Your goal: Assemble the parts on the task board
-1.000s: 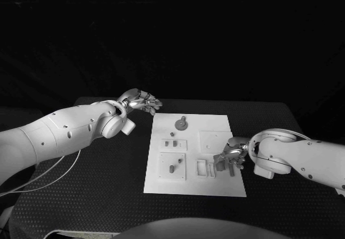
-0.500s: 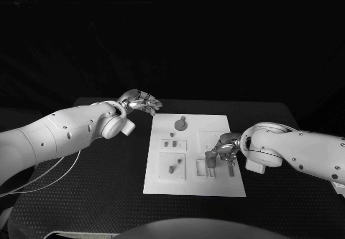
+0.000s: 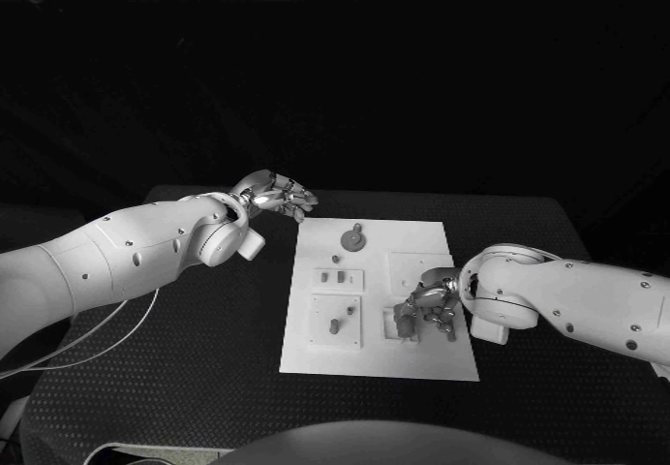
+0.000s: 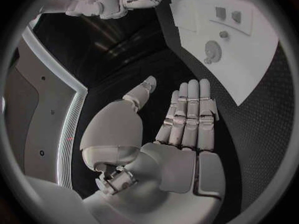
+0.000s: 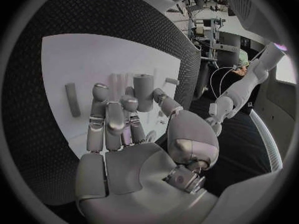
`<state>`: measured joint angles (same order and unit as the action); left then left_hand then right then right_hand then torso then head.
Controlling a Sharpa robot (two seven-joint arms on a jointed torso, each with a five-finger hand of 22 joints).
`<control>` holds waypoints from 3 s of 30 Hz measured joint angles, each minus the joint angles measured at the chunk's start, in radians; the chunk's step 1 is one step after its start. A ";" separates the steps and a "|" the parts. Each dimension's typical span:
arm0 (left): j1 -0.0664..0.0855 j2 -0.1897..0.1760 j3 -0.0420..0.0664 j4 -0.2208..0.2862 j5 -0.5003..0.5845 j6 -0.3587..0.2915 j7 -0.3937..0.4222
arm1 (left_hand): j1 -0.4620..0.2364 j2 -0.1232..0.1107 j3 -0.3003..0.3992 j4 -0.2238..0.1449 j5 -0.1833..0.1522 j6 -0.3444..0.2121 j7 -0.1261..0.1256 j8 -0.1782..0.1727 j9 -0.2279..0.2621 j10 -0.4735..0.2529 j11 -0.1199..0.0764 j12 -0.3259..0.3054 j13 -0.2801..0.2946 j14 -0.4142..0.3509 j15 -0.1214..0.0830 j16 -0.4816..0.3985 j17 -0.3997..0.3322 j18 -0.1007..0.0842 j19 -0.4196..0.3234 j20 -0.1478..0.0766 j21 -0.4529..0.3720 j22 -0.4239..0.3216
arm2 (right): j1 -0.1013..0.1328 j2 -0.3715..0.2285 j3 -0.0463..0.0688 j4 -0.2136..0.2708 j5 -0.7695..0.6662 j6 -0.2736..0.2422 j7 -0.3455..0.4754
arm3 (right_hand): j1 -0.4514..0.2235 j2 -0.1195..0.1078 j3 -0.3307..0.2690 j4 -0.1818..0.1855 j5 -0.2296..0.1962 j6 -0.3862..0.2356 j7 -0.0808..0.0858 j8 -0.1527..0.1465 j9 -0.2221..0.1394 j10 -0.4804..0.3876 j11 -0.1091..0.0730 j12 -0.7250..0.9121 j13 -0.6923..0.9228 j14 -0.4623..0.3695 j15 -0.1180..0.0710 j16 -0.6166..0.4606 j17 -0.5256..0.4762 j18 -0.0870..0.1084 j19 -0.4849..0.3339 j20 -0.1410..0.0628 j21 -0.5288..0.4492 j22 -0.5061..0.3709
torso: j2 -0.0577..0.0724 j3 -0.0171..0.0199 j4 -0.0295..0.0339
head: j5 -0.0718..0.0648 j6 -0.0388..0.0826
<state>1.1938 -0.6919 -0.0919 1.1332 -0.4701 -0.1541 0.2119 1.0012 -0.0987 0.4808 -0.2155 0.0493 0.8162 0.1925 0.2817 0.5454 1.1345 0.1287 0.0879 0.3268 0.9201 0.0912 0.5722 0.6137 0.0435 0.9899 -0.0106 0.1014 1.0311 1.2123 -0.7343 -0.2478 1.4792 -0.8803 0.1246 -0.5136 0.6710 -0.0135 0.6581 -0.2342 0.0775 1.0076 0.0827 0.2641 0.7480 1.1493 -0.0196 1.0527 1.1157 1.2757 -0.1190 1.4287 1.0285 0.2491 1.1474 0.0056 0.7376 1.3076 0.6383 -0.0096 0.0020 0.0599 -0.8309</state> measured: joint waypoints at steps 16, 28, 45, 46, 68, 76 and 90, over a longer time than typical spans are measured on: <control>0.000 -0.002 0.000 0.001 0.000 0.002 0.000 | 0.000 0.000 0.000 0.000 0.000 0.000 0.000 0.000 0.001 0.000 0.000 0.000 0.002 0.000 0.000 -0.004 0.001 0.000 0.000 0.000 0.000 0.000 | -0.018 0.024 0.000 -0.040 -0.003 -0.005 -0.002 | -0.021 -0.008 -0.004 0.026 0.000 0.000 0.000 -0.011 0.000 0.002 0.002 0.000 0.000 -0.001 0.001 0.000 -0.001 0.001 -0.001 -0.001 0.000 0.000 | 0.000 0.0005 -0.0004 | 0.003 -0.003; 0.000 -0.002 0.000 0.001 0.000 0.003 0.000 | 0.000 0.000 0.000 0.000 0.000 0.000 0.000 0.000 0.001 0.000 0.000 0.000 0.003 0.000 0.000 -0.004 0.002 0.000 0.000 0.000 0.000 0.001 | -0.028 0.034 0.003 -0.045 -0.004 -0.009 0.001 | -0.021 -0.008 -0.004 0.026 0.000 0.003 0.003 -0.011 0.000 0.002 0.002 0.000 0.000 -0.002 0.001 0.000 -0.001 0.005 -0.004 -0.003 0.000 0.000 | 0.000 0.0012 -0.0017 | 0.011 -0.008; 0.000 -0.003 0.000 0.002 0.000 0.004 0.000 | 0.000 0.000 0.000 0.000 0.000 0.000 0.000 0.000 0.001 0.000 0.000 0.000 0.004 0.000 0.000 -0.004 0.004 -0.001 0.000 0.000 0.000 0.000 | -0.035 0.039 0.003 -0.049 -0.005 -0.021 0.004 | -0.096 -0.073 -0.005 0.066 0.000 0.001 0.012 -0.028 -0.004 -0.011 0.007 -0.004 0.000 -0.021 0.002 -0.002 -0.021 0.007 -0.012 -0.003 0.000 0.000 | 0.000 0.0007 -0.0017 | 0.012 -0.011; 0.000 -0.003 0.000 0.002 0.000 0.004 0.000 | 0.000 0.000 0.000 0.000 0.000 0.000 0.000 0.000 0.001 0.000 0.000 0.000 0.004 0.000 0.000 -0.004 0.004 -0.001 0.000 0.000 0.000 0.001 | -0.035 0.039 0.003 -0.049 -0.005 -0.020 0.004 | -0.100 -0.076 -0.005 0.066 0.000 -0.001 0.013 -0.028 -0.004 -0.012 0.007 -0.004 0.000 -0.026 0.003 -0.005 -0.023 0.007 -0.012 -0.003 0.000 0.000 | 0.000 0.0006 -0.0017 | 0.013 -0.011; 0.000 -0.003 0.000 0.001 0.000 0.005 0.000 | 0.000 0.000 0.000 0.000 0.000 0.000 0.000 0.000 0.002 0.000 0.000 -0.004 0.006 0.000 0.000 -0.008 0.006 0.010 0.000 0.000 -0.004 0.001 | -0.035 0.039 0.003 -0.048 -0.005 -0.021 0.005 | -0.115 -0.137 0.026 0.103 0.000 -0.023 0.023 -0.049 -0.005 -0.031 0.016 -0.008 0.003 -0.046 0.010 -0.010 -0.045 0.006 -0.013 -0.002 0.000 0.000 | 0.000 0.0009 -0.0025 | 0.013 -0.013; 0.000 -0.003 0.000 0.000 0.000 0.005 0.000 | 0.000 0.000 0.000 0.000 0.000 0.000 0.000 0.004 0.002 0.000 0.000 -0.004 0.006 0.000 0.000 -0.008 0.007 0.010 0.000 0.000 -0.004 0.001 | -0.037 0.009 0.001 -0.020 -0.022 -0.043 0.024 | -0.096 -0.118 0.030 0.081 0.000 -0.030 0.022 -0.047 0.002 -0.031 0.016 -0.008 0.004 -0.047 0.010 -0.010 -0.034 0.005 -0.013 -0.002 0.000 0.000 | 0.000 0.0010 -0.0024 | 0.012 -0.010; 0.000 -0.004 0.000 -0.001 0.000 0.006 0.000 | 0.000 0.000 0.000 0.000 0.000 0.000 0.000 0.004 0.003 0.000 0.000 -0.004 0.008 0.000 0.000 -0.008 0.009 0.009 0.000 0.000 -0.004 0.002 | 0.028 -0.100 0.002 0.034 -0.052 -0.112 0.076 | -0.045 -0.083 0.022 0.021 0.000 -0.003 0.012 -0.036 0.021 -0.022 0.007 -0.003 0.002 -0.026 0.002 -0.010 -0.027 0.004 -0.012 -0.002 0.000 0.000 | -0.001 0.0007 -0.0051 | 0.002 0.009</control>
<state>1.1941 -0.6962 -0.0919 1.1325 -0.4699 -0.1481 0.2117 1.0012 -0.0987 0.4808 -0.2155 0.0493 0.8162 0.1925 0.2856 0.5483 1.1345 0.1287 0.0841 0.3346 0.9200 0.0911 0.5644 0.6229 0.0525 0.9899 -0.0106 0.0976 1.0329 1.2407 -0.8341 -0.2462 1.5128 -0.9319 0.0130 -0.4373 0.6257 -0.0963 0.6805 -0.2131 0.0775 1.0042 0.0946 0.2278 0.7689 1.1278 -0.0127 1.0495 1.1174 1.2495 -0.1167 1.4190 1.0015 0.2535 1.1351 0.0031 0.7375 1.3075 0.6371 -0.0089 -0.0031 0.0615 -0.8222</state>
